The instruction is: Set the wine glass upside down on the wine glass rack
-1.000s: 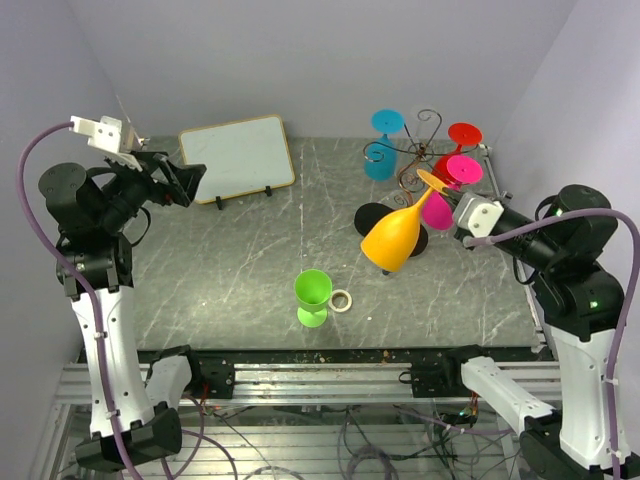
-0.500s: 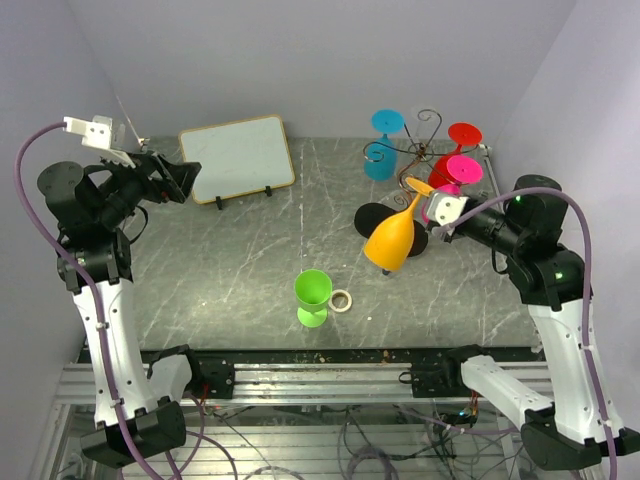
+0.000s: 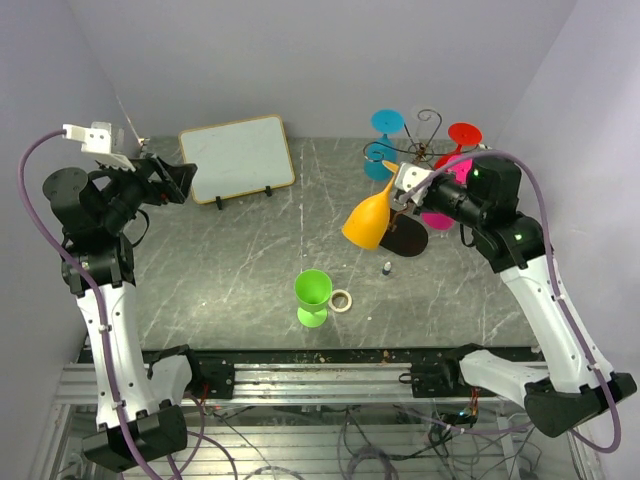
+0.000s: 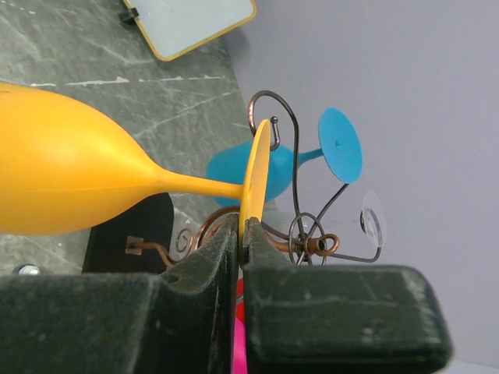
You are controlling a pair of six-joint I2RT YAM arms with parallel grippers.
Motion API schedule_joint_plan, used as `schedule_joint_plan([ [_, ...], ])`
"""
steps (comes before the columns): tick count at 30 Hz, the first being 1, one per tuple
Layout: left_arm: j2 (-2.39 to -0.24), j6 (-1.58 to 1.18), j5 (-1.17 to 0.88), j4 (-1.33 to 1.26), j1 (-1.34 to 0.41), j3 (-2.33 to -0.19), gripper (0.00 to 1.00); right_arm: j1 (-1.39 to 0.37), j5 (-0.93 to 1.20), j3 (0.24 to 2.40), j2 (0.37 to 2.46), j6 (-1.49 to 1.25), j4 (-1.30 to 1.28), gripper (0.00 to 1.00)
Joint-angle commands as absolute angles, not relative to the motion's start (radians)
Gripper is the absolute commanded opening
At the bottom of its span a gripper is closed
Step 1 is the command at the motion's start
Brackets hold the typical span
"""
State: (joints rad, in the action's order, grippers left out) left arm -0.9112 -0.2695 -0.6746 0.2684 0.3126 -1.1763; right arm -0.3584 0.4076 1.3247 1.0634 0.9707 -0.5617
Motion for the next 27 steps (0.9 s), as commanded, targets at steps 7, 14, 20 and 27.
schedule_joint_plan([
  [7, -0.894, -0.250, -0.610, 0.253, 0.323, -1.198, 0.98, -0.405, 0.181, 1.411, 1.143, 1.006, -0.442, 0.00],
  [14, -0.891, -0.261, -0.621, 0.232, 0.323, -1.190, 0.97, -0.411, 0.122, 1.430, 1.181, 1.060, -0.426, 0.00],
  [20, -0.887, -0.263, -0.630, 0.224, 0.323, -1.184, 0.96, -0.424, 0.099, 1.428, 1.213, 1.074, -0.396, 0.00],
  [27, -0.882, -0.256, -0.633, 0.227, 0.323, -1.184, 0.97, -0.457, 0.013, 1.436, 1.272, 1.121, -0.353, 0.00],
])
